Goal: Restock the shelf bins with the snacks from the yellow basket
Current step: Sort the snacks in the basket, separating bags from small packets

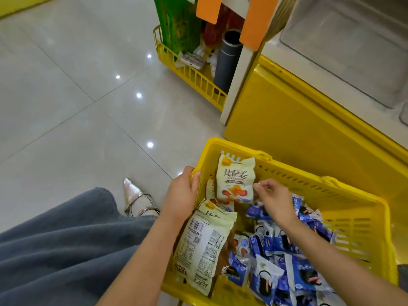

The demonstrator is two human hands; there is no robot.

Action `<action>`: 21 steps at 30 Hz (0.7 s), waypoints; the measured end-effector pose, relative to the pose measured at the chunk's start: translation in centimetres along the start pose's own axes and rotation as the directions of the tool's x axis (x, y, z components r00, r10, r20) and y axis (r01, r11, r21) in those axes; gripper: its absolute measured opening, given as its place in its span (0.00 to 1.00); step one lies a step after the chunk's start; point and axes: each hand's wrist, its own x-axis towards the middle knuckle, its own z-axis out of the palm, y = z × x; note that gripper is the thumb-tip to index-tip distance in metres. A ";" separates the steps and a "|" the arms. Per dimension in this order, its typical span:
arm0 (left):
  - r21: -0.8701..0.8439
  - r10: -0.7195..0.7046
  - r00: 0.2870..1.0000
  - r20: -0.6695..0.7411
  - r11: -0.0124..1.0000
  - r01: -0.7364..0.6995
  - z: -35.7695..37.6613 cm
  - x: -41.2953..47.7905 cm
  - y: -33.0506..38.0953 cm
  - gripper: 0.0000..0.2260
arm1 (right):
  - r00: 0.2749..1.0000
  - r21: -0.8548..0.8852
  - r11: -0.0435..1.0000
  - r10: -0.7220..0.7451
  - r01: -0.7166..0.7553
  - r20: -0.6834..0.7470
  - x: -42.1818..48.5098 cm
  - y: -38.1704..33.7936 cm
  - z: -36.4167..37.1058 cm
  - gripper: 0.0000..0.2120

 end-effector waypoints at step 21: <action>0.384 0.228 0.952 -0.207 0.913 -0.135 -0.5 -1.4 4.6 0.14 | 0.947 -0.260 0.948 -0.100 0.185 0.306 -6.7 5.1 -5.9 0.20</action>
